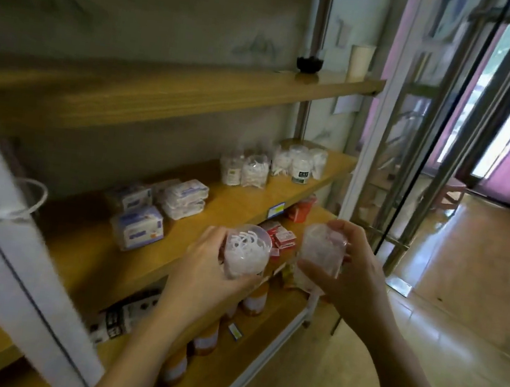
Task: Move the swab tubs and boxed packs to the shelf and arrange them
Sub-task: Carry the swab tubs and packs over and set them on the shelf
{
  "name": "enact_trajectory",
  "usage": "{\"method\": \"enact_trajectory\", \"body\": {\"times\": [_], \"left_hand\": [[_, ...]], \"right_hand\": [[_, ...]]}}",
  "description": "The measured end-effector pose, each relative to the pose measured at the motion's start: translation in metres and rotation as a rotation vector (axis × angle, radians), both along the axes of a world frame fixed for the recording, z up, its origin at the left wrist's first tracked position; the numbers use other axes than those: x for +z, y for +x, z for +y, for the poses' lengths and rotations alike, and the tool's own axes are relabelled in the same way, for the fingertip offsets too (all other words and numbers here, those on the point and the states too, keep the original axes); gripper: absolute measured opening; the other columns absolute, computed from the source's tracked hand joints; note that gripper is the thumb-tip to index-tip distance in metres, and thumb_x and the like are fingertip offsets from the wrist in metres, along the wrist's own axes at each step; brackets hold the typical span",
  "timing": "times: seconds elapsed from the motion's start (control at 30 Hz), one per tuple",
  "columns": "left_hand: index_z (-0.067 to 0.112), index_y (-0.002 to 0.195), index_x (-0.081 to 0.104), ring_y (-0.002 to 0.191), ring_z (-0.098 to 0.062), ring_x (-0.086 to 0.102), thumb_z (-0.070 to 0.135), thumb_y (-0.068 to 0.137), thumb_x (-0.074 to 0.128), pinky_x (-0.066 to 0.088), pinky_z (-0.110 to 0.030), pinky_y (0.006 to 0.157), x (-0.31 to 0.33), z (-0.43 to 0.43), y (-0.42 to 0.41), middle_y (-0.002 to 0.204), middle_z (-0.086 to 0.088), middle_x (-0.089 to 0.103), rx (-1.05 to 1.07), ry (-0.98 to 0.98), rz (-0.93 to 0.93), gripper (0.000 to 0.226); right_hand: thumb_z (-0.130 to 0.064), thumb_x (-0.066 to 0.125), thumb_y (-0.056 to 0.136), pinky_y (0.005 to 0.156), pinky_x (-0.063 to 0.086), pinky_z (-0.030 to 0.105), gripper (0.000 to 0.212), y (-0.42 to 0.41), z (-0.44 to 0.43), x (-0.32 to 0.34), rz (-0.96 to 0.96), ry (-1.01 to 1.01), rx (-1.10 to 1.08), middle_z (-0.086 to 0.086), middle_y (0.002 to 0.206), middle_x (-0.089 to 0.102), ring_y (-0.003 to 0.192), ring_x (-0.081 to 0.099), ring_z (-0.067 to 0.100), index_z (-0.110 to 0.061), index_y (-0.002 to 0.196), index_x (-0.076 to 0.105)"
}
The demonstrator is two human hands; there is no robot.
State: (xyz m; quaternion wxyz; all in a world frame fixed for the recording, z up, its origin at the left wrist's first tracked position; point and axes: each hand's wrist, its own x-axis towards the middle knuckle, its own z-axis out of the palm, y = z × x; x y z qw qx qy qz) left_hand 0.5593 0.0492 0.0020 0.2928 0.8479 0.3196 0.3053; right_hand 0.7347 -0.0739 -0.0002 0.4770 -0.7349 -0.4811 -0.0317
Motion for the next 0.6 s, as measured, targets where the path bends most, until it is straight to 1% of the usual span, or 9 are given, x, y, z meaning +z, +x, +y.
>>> {"method": "enact_trajectory", "body": {"times": [0.07,0.17,0.3,0.37,0.43,0.5,0.6], "left_hand": [[0.034,0.103,0.047,0.089,-0.001,0.047,0.05,0.06,0.075,0.045,-0.024,0.071,0.0,0.015,0.032,0.097,0.021,0.045,-0.001,-0.013,0.004,0.053],[0.03,0.106,0.047,0.091,-0.006,0.048,0.048,0.061,0.076,0.047,-0.028,0.073,0.0,0.041,0.081,0.099,0.016,0.046,0.008,0.002,0.016,0.056],[0.025,0.113,0.047,0.1,-0.011,0.048,0.047,0.064,0.075,0.048,-0.033,0.082,-0.003,0.076,0.14,0.112,0.009,0.048,0.03,0.007,0.015,0.061],[0.024,0.116,0.046,0.105,-0.011,0.047,0.045,0.065,0.075,0.046,-0.032,0.085,-0.008,0.091,0.166,0.115,0.008,0.047,0.039,0.01,0.014,0.063],[0.023,0.119,0.045,0.109,-0.012,0.046,0.042,0.067,0.075,0.045,-0.031,0.088,-0.012,0.104,0.19,0.119,0.007,0.047,0.044,0.016,0.021,0.063],[0.022,0.121,0.044,0.112,-0.015,0.045,0.039,0.068,0.075,0.044,-0.032,0.09,-0.016,0.115,0.208,0.122,0.004,0.047,0.053,0.009,0.011,0.063],[0.02,0.119,0.043,0.11,-0.016,0.047,0.035,0.07,0.075,0.04,-0.025,0.085,-0.023,0.132,0.235,0.122,0.001,0.049,0.075,0.011,0.011,0.061]], "right_hand": [[-0.057,0.065,0.056,0.078,0.055,0.046,0.078,0.028,0.013,0.001,-0.002,-0.008,-0.006,-0.017,0.115,0.044,0.107,0.054,0.017,-0.028,0.123,0.037],[-0.055,0.066,0.056,0.081,0.054,0.044,0.076,0.074,0.036,0.005,0.0,-0.026,-0.014,-0.015,0.116,0.047,0.108,0.055,0.017,-0.031,0.123,0.038],[-0.05,0.068,0.061,0.082,0.054,0.042,0.071,0.129,0.069,0.006,-0.015,-0.012,0.003,-0.012,0.121,0.049,0.109,0.055,0.017,-0.031,0.122,0.038],[-0.05,0.067,0.06,0.084,0.054,0.042,0.069,0.151,0.084,0.003,-0.006,-0.016,0.003,-0.011,0.122,0.05,0.11,0.054,0.016,-0.036,0.12,0.036],[-0.049,0.068,0.06,0.085,0.053,0.042,0.067,0.172,0.095,-0.001,0.009,-0.029,-0.004,-0.016,0.119,0.046,0.11,0.052,0.015,-0.043,0.117,0.033],[-0.046,0.069,0.06,0.086,0.052,0.044,0.068,0.189,0.106,-0.005,0.018,-0.046,-0.012,-0.017,0.119,0.045,0.111,0.051,0.015,-0.041,0.119,0.035],[-0.05,0.068,0.059,0.085,0.053,0.044,0.072,0.219,0.121,-0.008,0.045,-0.045,-0.014,-0.014,0.121,0.046,0.111,0.052,0.016,-0.034,0.123,0.038]]}}
